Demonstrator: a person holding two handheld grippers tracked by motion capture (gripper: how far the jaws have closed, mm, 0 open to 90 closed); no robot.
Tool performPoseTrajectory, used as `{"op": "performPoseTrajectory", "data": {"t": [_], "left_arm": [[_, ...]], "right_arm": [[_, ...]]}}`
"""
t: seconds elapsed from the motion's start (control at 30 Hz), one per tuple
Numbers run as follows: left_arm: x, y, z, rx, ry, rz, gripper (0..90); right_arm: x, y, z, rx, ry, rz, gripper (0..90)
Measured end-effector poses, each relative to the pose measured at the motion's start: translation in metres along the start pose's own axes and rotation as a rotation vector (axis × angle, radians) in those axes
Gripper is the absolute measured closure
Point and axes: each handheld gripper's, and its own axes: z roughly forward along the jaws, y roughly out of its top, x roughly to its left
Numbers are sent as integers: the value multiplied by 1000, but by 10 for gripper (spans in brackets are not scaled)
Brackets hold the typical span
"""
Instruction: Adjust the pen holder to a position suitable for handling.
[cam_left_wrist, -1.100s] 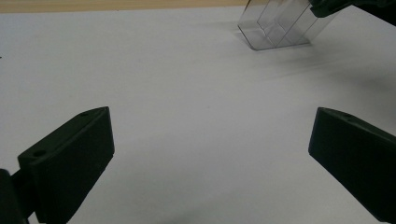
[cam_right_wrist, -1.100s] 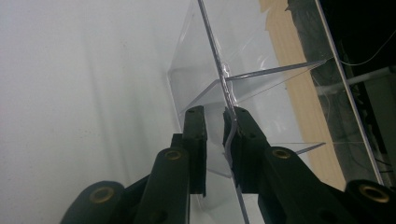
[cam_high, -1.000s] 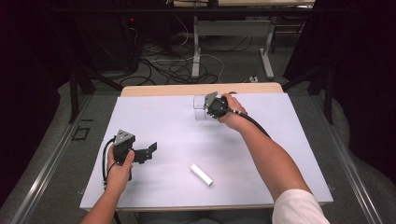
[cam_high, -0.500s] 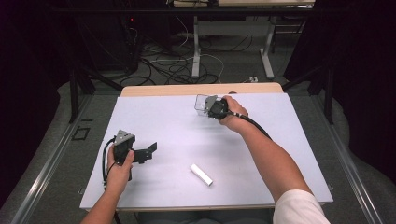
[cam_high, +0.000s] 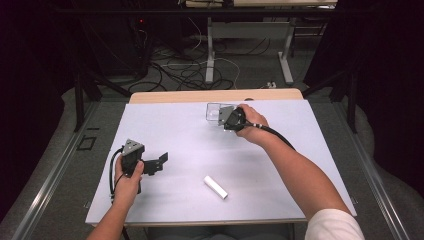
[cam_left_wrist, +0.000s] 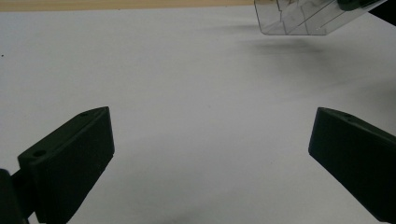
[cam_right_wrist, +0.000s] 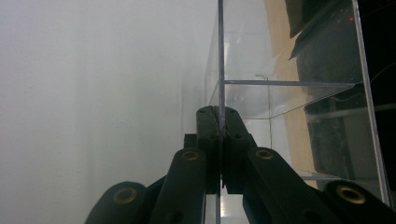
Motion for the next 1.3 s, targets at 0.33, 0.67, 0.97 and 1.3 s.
{"op": "performPoseTrajectory", "data": {"t": [0.33,0.67,0.97,1.3], "left_arm": [[-2,0,0,7,-4,4,1],[-3,-1,2,11,-7,4,1],[-4,-1,3,13,-7,4,1],[-4,-1,3,17,-4,12,1]], "right_arm": [[29,9,-29,-46,31,-56,885],[64,8,-39,-63,94,-45,884],[79,6,-37,-49,135,-23,882],[78,6,-34,-55,149,-25,878]]}}
